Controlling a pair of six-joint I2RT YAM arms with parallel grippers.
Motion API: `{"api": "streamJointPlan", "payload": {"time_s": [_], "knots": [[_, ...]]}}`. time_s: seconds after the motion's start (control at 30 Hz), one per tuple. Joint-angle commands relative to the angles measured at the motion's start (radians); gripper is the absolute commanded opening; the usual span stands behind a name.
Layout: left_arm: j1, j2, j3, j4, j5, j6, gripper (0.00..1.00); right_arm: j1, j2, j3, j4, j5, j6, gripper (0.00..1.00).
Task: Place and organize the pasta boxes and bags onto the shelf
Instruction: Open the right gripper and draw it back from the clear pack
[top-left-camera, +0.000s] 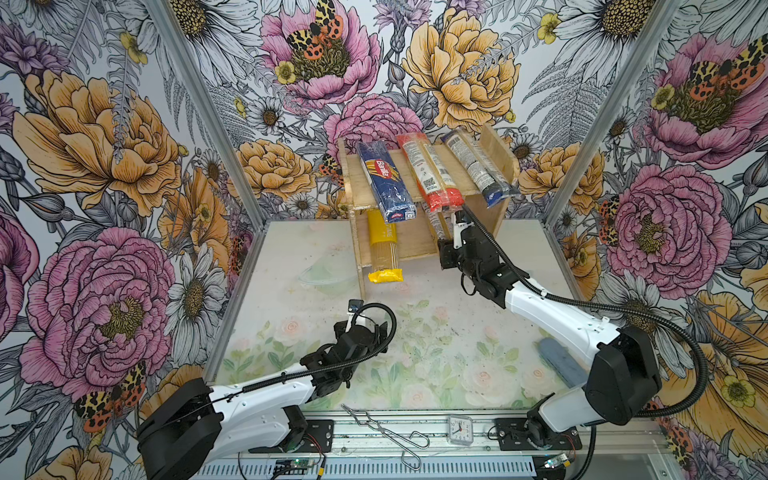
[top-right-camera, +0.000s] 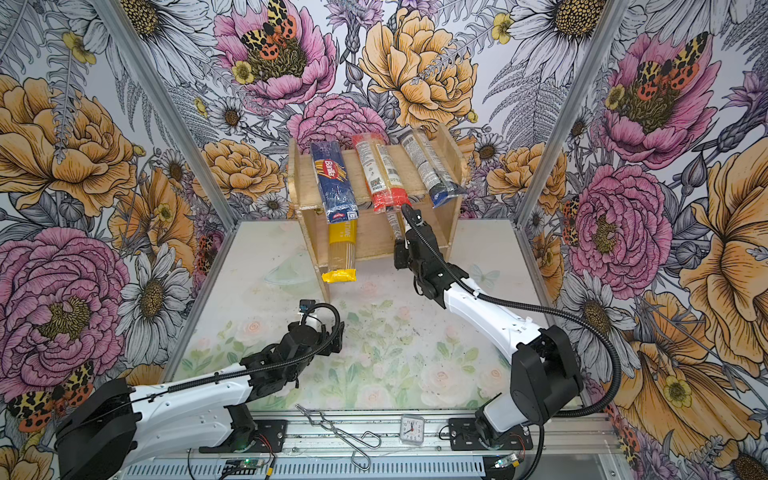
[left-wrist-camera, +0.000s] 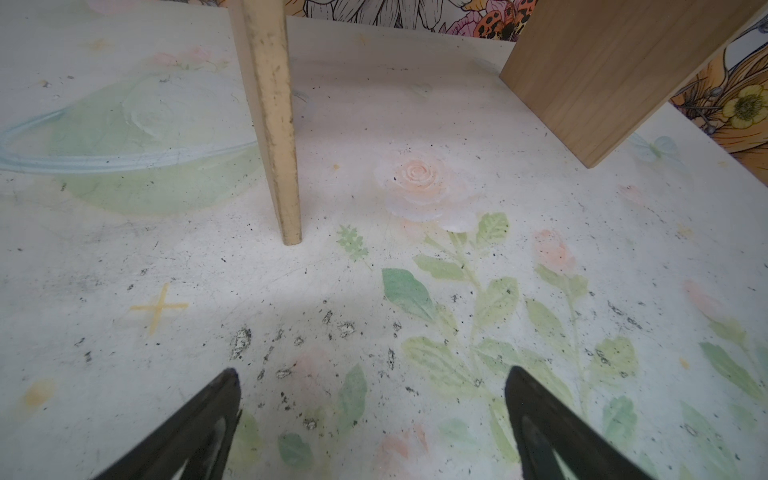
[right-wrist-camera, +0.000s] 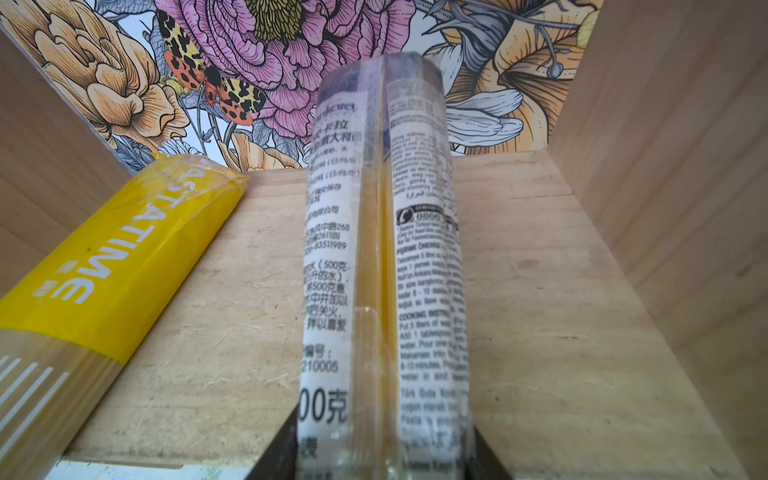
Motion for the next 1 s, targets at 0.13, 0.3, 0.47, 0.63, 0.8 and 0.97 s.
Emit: {"api": "streamJointPlan", "payload": {"time_s": [0.13,0.3,0.47,0.63,0.8,0.97], "knots": [[0.0,-0.013,-0.009,0.0,-0.023,-0.005,0.99,-0.006,-0.014,0.031,0.141,0.023,-0.008,0.5],[-0.001,-0.012,-0.009,0.0,-0.021,-0.007,0.99,-0.006,-0.024,0.031,0.139,0.018,-0.02,0.54],[0.0,-0.011,-0.009,0.0,-0.021,-0.007,0.99,-0.006,-0.045,0.019,0.135,-0.004,-0.029,0.56],[0.0,-0.01,-0.006,0.0,-0.019,-0.005,0.99,-0.006,-0.086,-0.006,0.135,-0.059,-0.066,0.58],[0.0,-0.009,-0.007,0.0,-0.019,-0.005,0.99,-0.006,-0.139,-0.028,0.102,-0.106,-0.089,0.59],[0.0,-0.007,-0.006,0.0,-0.018,-0.006,0.99,-0.006,-0.227,-0.102,0.089,-0.139,-0.091,0.6]]}}
